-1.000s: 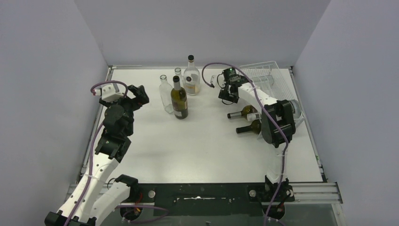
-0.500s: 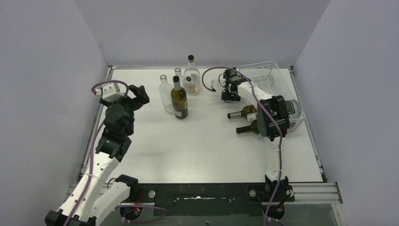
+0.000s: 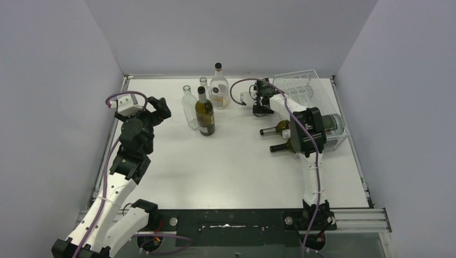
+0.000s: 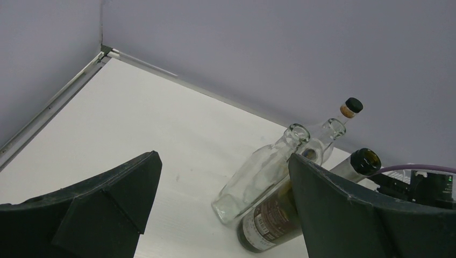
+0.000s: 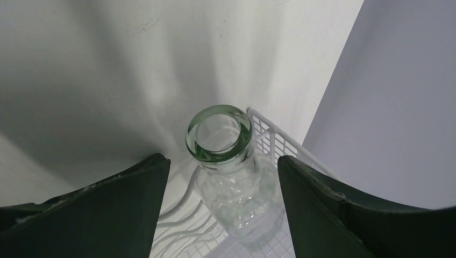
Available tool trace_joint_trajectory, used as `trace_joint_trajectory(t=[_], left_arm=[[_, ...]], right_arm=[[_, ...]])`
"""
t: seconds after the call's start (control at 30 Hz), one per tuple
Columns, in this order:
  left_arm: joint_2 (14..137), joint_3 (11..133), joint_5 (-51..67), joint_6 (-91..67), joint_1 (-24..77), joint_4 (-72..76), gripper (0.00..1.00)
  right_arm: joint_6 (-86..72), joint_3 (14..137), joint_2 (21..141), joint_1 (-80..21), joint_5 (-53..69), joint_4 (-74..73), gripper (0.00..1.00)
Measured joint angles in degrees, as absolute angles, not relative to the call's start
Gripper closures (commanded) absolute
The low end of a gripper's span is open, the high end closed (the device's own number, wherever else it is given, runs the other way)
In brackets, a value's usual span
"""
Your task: Take the wine bottle off the wine rack
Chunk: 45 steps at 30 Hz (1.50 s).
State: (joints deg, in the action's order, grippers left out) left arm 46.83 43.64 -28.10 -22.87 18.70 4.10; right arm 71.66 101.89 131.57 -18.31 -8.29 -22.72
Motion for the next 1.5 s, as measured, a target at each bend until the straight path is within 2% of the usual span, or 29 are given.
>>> trace_joint_trajectory(t=[0.17, 0.43, 1.03, 1.37, 1.5], left_arm=[[46.9, 43.6, -28.1, -22.9, 18.7, 4.1, 0.09], [47.0, 43.6, -28.1, -22.9, 18.7, 4.1, 0.09], [47.0, 43.6, -28.1, -22.9, 18.7, 4.1, 0.09], [47.0, 43.6, -28.1, -22.9, 18.7, 4.1, 0.09], [47.0, 43.6, -28.1, -22.9, 18.7, 4.1, 0.09]], right_arm=[[72.7, 101.9, 131.8, -18.1, -8.6, -21.2, 0.31], [72.9, 101.7, 131.9, -18.1, -8.6, -19.7, 0.47], [75.7, 95.7, 131.5, -19.3, -9.3, -9.6, 0.7], [76.9, 93.7, 130.6, -20.3, -10.3, -7.4, 0.74], [75.8, 93.3, 129.7, -21.8, -10.2, -7.8, 0.8]])
